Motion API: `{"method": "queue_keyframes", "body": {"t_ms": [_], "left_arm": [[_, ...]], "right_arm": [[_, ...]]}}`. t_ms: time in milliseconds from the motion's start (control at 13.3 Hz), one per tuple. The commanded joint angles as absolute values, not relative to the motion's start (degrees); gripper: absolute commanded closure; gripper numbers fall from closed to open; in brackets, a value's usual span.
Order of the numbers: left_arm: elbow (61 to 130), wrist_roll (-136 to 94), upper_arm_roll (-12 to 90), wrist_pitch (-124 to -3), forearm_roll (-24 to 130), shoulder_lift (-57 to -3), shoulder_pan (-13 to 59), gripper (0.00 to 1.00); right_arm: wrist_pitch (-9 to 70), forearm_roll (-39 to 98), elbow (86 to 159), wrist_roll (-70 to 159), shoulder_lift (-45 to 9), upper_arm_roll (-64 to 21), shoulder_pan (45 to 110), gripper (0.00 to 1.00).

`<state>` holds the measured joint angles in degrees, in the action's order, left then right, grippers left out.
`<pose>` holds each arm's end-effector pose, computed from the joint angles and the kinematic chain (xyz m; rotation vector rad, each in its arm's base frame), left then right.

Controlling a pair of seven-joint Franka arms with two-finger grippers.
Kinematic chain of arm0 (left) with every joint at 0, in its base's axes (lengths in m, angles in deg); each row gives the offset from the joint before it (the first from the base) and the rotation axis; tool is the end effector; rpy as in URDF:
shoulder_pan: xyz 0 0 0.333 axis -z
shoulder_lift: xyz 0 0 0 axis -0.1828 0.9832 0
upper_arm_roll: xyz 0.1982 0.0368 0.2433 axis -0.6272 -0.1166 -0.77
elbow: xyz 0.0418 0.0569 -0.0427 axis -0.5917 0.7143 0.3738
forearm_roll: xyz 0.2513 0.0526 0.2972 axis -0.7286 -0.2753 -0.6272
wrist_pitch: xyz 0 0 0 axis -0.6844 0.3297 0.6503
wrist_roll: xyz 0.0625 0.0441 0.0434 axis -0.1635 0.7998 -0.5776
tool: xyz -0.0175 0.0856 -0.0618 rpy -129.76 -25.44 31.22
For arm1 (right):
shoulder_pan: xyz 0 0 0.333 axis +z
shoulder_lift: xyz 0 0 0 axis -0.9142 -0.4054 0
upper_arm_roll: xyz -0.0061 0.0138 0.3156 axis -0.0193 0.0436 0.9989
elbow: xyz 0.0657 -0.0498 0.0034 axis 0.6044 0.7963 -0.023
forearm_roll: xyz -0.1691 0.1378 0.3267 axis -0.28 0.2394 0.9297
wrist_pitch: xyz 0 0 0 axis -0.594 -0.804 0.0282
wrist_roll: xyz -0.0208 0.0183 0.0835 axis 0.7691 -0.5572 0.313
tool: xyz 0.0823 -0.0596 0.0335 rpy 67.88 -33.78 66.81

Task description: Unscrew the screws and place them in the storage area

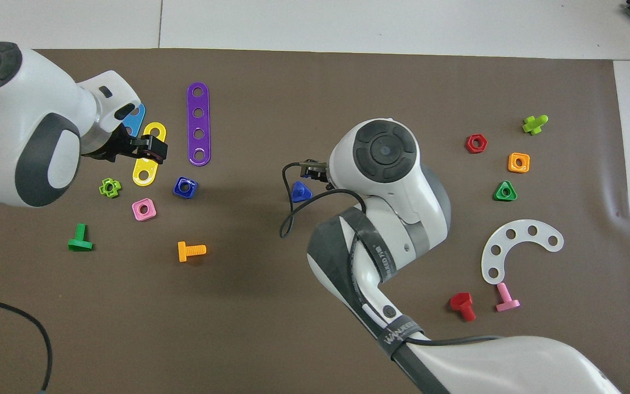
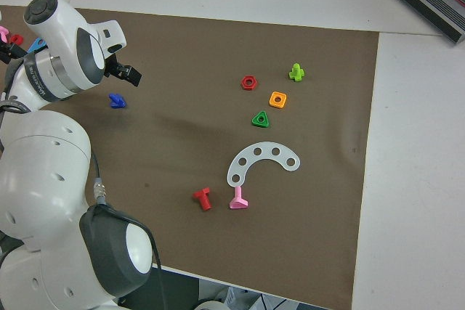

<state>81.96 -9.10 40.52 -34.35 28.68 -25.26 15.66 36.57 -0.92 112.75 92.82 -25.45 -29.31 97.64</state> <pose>0.6254 -0.1047 0.4577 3.1067 -0.1557 -0.0237 0.5811 0.3519 0.4011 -3.0604 0.2433 -0.1558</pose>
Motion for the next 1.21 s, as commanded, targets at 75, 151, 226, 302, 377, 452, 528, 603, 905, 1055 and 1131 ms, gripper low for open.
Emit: {"method": "queue_keyframes", "body": {"t_ms": [75, 151, 226, 302, 377, 452, 528, 603, 905, 1055, 1131], "left_arm": [[80.57, -8.0, 40.35, -26.33, 28.98, -31.37, 12.73, 0.0], [79.69, -7.91, 40.44, -23.69, 28.98, -32.77, 11.42, 0.0], [79.5, -7.73, 40.35, -21.75, 28.98, -34.53, 10.8, 0.0], [79.42, -7.56, 40.35, -19.91, 28.98, -36.2, 10.36, 0.0], [79.41, -7.56, 40.18, -17.8, 28.89, -37.26, 10.36, 0.0], [78.2, -7.47, 40.09, -14.99, 28.72, -37.62, 10.18, 0.0], [75.4, -7.38, 39.56, -11.57, 28.37, -37.62, 10.27, 0.0], [73.37, -6.6, 39.21, -9.19, 28.45, -37.53, 10.35, 0.0], [76.68, -6.14, 39.12, -11.96, 28.63, -38.85, 10.44, 0.0], [78.35, -6.94, 39.21, -15.3, 28.63, -39.55, 11.15, 0.0], [78.79, -7.2, 39.29, -17.23, 28.63, -39.55, 11.32, 0.0]], "right_arm": [[38.54, -1.24, 106.2, 95.1, -34.45, -29.44, 100.8, 0.0], [39.77, -1.94, 106.2, 94.92, -34.98, -29.44, 100.89, 0.0], [40.83, -2.81, 106.2, 94.83, -35.94, -29.35, 101.06, 0.01], [41.71, -2.82, 106.29, 94.83, -36.56, -29.35, 101.41, 0.03], [42.15, -2.91, 106.29, 94.66, -36.74, -29.35, 101.5, 0.1], [42.25, -3.0, 106.29, 94.22, -36.74, -29.35, 101.42, 0.14], [43.12, -3.0, 106.29, 93.78, -36.92, -29.35, 101.42, 0.18], [44.17, -2.82, 106.38, 93.78, -37.01, -29.35, 101.5, 0.22], [45.5, -2.91, 107.17, 92.28, -37.44, -29.35, 101.85, 0.42], [45.5, -3.0, 107.17, 92.11, -37.62, -29.35, 102.21, 0.43], [45.5, -3.0, 107.17, 92.11, -37.62, -29.35, 102.21, 0.47]]}}
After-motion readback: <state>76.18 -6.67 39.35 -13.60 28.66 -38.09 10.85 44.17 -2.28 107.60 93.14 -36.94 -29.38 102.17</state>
